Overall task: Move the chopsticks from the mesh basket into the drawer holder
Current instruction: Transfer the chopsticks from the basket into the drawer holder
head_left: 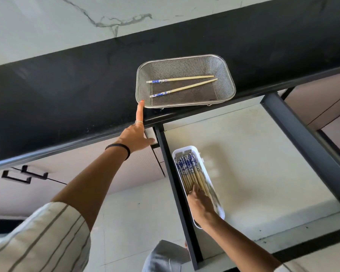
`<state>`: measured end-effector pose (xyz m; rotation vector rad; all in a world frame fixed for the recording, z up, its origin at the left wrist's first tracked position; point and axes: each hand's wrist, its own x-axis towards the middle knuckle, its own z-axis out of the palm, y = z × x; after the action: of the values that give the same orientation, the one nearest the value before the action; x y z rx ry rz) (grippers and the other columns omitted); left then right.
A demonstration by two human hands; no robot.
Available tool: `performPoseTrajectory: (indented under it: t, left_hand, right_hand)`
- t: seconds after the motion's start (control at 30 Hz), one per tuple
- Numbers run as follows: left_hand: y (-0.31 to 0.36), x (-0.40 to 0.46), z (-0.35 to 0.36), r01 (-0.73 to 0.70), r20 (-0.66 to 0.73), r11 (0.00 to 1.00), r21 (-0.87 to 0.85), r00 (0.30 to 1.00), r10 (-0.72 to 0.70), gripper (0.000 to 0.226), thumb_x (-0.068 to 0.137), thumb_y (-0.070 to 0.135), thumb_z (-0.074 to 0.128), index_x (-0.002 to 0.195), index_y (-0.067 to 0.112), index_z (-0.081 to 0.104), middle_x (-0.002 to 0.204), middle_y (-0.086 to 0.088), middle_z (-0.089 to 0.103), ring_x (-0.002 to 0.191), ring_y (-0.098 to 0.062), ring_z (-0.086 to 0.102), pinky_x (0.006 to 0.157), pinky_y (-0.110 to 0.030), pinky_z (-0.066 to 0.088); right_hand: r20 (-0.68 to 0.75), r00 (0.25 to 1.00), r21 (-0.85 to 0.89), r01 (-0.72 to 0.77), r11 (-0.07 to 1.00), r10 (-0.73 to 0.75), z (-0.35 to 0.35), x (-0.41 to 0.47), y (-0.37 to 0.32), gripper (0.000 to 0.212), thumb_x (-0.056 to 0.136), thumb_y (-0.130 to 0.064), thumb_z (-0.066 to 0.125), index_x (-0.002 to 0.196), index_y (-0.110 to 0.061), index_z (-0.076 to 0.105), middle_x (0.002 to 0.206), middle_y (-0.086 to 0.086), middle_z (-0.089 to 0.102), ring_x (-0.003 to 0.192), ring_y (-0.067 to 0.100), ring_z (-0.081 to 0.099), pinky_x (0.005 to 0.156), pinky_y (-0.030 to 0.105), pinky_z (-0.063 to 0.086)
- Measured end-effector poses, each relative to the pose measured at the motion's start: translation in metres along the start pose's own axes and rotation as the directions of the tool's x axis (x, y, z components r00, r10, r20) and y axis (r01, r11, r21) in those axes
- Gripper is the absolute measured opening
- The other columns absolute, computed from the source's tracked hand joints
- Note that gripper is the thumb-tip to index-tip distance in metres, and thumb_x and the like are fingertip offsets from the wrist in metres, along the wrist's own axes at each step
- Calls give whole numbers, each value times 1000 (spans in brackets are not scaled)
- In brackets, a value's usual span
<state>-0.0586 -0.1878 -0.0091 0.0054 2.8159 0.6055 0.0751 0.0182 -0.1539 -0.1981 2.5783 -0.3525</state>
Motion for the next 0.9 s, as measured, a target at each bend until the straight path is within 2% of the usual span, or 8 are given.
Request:
performPoseTrajectory:
  t: [0.1,0.17,0.23,0.33,0.43,0.57,0.73,0.9]
  left_hand:
    - [-2,0,1,-8,-10,1000,3,1000,8,119,84,15,68,141,32,-34,72,16,21,66,-28,66,73,-43,57]
    - [-4,1,2,-9,-12,1000,6,1000,9,119,84,15,68,140,33,-34,73,16,22,66,-29,66,73,-44,57]
    - [-4,1,2,-9,-12,1000,2,1000,9,118,84,15,68,140,33,-34,77,14,27,66,-28,66,73,-44,57]
    - [-4,0,1,-11,-8,1000,4,1000,11,118,84,14,68,140,32,-34,77,13,30,65,-27,66,73,-43,57]
    - [-5,-1,6,10,-53,1000,30,999,-9,117,84,15,69,142,26,-31,91,-4,59,54,-19,58,59,-34,55]
    - [-6,1,14,7,-218,985,173,975,32,110,85,26,68,147,18,-23,61,0,52,44,-10,45,44,-23,41]
    - [-12,1,25,-12,-268,979,206,961,68,102,88,19,58,146,24,-25,119,-19,62,62,-25,62,57,-30,48]
    - [-11,-3,23,-43,-253,968,246,962,107,97,90,15,52,145,22,-27,133,-19,54,57,-19,55,55,-29,47]
  right_hand:
    - [-2,1000,94,10,996,-9,1,-9,1,46,102,-22,26,146,-8,27,146,14,40,132,27,43,110,40,35]
    - [-49,998,123,-41,992,47,2,-7,7,48,96,-4,36,144,-8,31,151,12,34,138,27,37,113,38,33]
    - [-188,978,135,-62,989,87,1,0,13,59,89,6,41,146,-6,28,154,13,27,143,28,28,117,35,28]
    - [-189,977,185,-65,981,100,3,4,17,68,88,2,39,150,-7,16,158,13,17,147,27,14,122,33,12]
    - [-162,981,179,-80,981,110,3,-1,13,66,88,-3,37,151,-11,16,160,7,13,148,23,15,120,32,13]
    - [-251,964,141,-49,989,84,0,-6,5,59,90,-7,42,147,-18,32,156,-2,30,145,15,23,119,25,10]
    - [-278,954,162,-63,985,107,-1,-4,4,56,89,-6,41,144,-17,38,153,-1,35,142,15,31,119,25,19]
    - [-245,968,170,-6,985,48,6,-5,14,63,88,0,44,147,-20,33,153,-4,35,141,13,33,120,22,16]
